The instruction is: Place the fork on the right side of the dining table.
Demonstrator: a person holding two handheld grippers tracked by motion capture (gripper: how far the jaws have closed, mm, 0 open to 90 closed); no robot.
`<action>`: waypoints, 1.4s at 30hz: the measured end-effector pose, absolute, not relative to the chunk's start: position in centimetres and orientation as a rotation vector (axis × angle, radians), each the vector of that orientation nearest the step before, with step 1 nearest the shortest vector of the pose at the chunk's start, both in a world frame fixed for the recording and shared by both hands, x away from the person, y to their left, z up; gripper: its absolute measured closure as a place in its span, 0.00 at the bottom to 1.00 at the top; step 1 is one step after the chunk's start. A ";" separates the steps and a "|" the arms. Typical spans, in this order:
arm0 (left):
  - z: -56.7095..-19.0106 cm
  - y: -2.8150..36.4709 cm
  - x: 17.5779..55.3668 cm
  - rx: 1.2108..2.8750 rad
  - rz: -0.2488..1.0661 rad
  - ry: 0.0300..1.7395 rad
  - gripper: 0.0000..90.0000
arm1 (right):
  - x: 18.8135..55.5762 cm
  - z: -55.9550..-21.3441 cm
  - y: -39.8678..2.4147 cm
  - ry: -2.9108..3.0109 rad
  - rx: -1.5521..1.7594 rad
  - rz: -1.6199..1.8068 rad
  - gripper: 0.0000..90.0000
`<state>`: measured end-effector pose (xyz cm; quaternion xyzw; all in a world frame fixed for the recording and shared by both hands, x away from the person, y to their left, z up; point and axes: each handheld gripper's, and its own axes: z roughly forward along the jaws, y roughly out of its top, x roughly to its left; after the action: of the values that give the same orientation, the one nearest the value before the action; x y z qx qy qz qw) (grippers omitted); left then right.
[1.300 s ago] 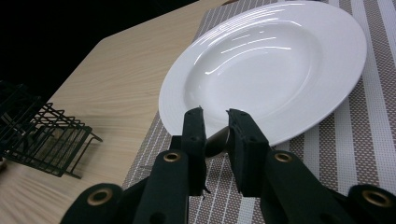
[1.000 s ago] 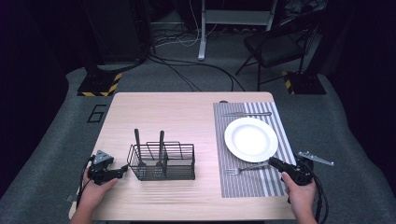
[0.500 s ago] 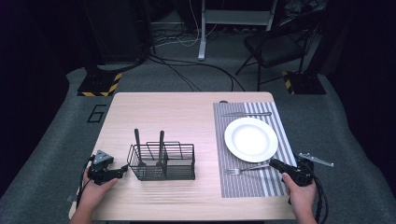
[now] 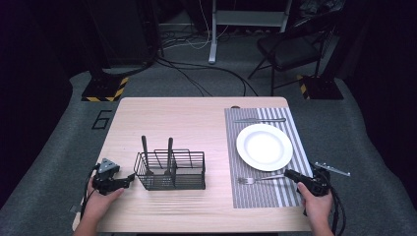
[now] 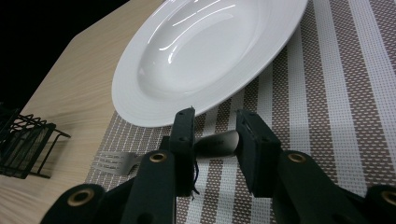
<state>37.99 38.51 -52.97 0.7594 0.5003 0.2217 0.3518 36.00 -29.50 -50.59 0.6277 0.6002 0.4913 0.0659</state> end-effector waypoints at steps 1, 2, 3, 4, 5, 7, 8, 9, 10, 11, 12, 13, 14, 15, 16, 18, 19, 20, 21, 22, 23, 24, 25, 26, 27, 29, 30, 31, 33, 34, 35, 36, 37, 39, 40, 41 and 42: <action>-53.0 38.5 38.0 1.966 0.574 1.295 0.26 | 36.0 -50.7 -29.5 1.810 1.897 1.481 0.76; -53.0 38.5 38.0 1.966 0.574 1.295 0.26 | 36.1 -50.8 -29.6 1.809 1.901 1.483 0.76; -53.0 38.5 38.0 1.966 0.574 1.295 0.26 | 36.1 -50.8 -29.6 1.805 1.911 1.481 0.76; -53.0 38.5 38.0 1.965 0.573 1.295 0.26 | 36.1 -50.9 -29.6 1.806 1.917 1.477 0.76; -53.0 38.5 38.0 1.966 0.574 1.294 0.26 | 36.2 -50.9 -29.7 1.809 1.916 1.481 0.75; -53.0 38.5 38.0 1.965 0.574 1.295 0.26 | 36.3 -51.1 -29.7 1.808 1.923 1.482 0.75; -53.0 38.5 38.0 1.966 0.574 1.294 0.26 | 36.3 -51.1 -29.8 1.804 1.932 1.481 0.75; -53.0 38.5 38.0 1.965 0.573 1.295 0.26 | 36.3 -51.2 -29.8 1.802 1.941 1.482 0.75; -53.0 38.5 38.0 1.965 0.574 1.295 0.26 | 36.4 -51.3 -29.9 1.804 1.941 1.489 0.75; -53.0 38.5 38.0 1.966 0.574 1.295 0.26 | 36.4 -51.4 -29.9 1.803 1.946 1.490 0.75; -53.0 38.5 38.0 1.966 0.574 1.295 0.26 | 36.4 -51.4 -30.0 1.803 1.950 1.492 0.75; -53.0 38.5 38.0 1.966 0.574 1.295 0.26 | 36.4 -51.5 -30.0 1.802 1.954 1.488 0.75; -53.0 38.5 38.0 1.966 0.574 1.295 0.26 | 36.4 -51.5 -30.0 1.803 1.955 1.487 0.75; -53.0 38.5 38.0 1.965 0.574 1.295 0.26 | 36.4 -51.5 -30.0 1.803 1.954 1.486 0.75; -53.0 38.5 38.0 1.966 0.574 1.295 0.26 | 36.5 -51.6 -30.0 1.801 1.955 1.484 0.75; -53.0 38.5 38.0 1.966 0.573 1.295 0.26 | 36.5 -51.6 -30.0 1.805 1.954 1.485 0.75; -53.0 38.5 38.0 1.966 0.573 1.295 0.26 | 36.5 -51.6 -30.0 1.806 1.957 1.483 0.74; -53.0 38.5 38.0 1.966 0.574 1.294 0.26 | 36.5 -51.7 -30.1 1.809 1.954 1.479 0.74; -53.0 38.5 38.0 1.966 0.574 1.295 0.26 | 36.5 -51.7 -30.0 1.808 1.957 1.477 0.74; -53.0 38.5 38.0 1.966 0.574 1.295 0.26 | 36.5 -51.7 -30.0 1.804 1.965 1.467 0.74; -53.0 38.5 38.0 1.966 0.574 1.295 0.26 | 36.6 -51.7 -30.0 1.807 1.966 1.469 0.74; -53.0 38.5 38.0 1.966 0.574 1.294 0.26 | 36.6 -51.8 -30.1 1.808 1.964 1.468 0.74; -53.0 38.5 38.0 1.966 0.574 1.295 0.26 | 36.6 -51.8 -30.1 1.809 1.963 1.464 0.73; -53.0 38.5 38.0 1.966 0.574 1.294 0.26 | 36.6 -51.9 -30.1 1.811 1.961 1.461 0.73; -53.0 38.5 38.0 1.966 0.574 1.294 0.26 | 36.6 -51.9 -30.1 1.811 1.963 1.456 0.73; -53.0 38.5 38.0 1.966 0.573 1.295 0.26 | 36.6 -51.9 -30.1 1.815 1.963 1.451 0.73; -53.0 38.5 38.0 1.966 0.573 1.295 0.26 | 36.7 -51.9 -30.1 1.816 1.962 1.447 0.73; -53.0 38.5 38.0 1.966 0.574 1.294 0.26 | 36.7 -51.9 -30.0 1.817 1.965 1.442 0.73; -53.0 38.5 38.0 1.966 0.573 1.295 0.26 | 36.7 -52.0 -30.1 1.820 1.959 1.443 0.73; -53.0 38.5 38.0 1.966 0.574 1.294 0.26 | 36.7 -52.0 -30.1 1.821 1.958 1.440 0.73; -53.0 38.5 38.0 1.966 0.573 1.294 0.26 | 36.7 -52.0 -30.1 1.821 1.957 1.437 0.73; -53.0 38.5 38.0 1.966 0.573 1.294 0.26 | 36.7 -52.0 -30.0 1.821 1.957 1.428 0.73; -53.0 38.5 38.0 1.966 0.573 1.294 0.26 | 36.7 -52.0 -30.0 1.822 1.952 1.418 0.73; -53.0 38.5 38.0 1.960 0.579 1.294 0.26 | 36.7 -51.9 -29.9 1.830 1.947 1.400 0.72; -53.0 38.5 38.0 1.959 0.580 1.294 0.26 | 36.7 -51.9 -29.9 1.830 1.941 1.391 0.73; -53.0 38.5 38.0 1.962 0.577 1.295 0.26 | 36.7 -51.9 -29.9 1.831 1.940 1.384 0.73; -53.0 38.5 38.0 1.959 0.580 1.294 0.26 | 36.7 -51.9 -29.9 1.831 1.939 1.379 0.73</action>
<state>38.00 38.49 -53.02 0.7576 0.5005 0.2242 0.3539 36.71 -29.90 -51.90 0.6443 0.6083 0.4583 0.0694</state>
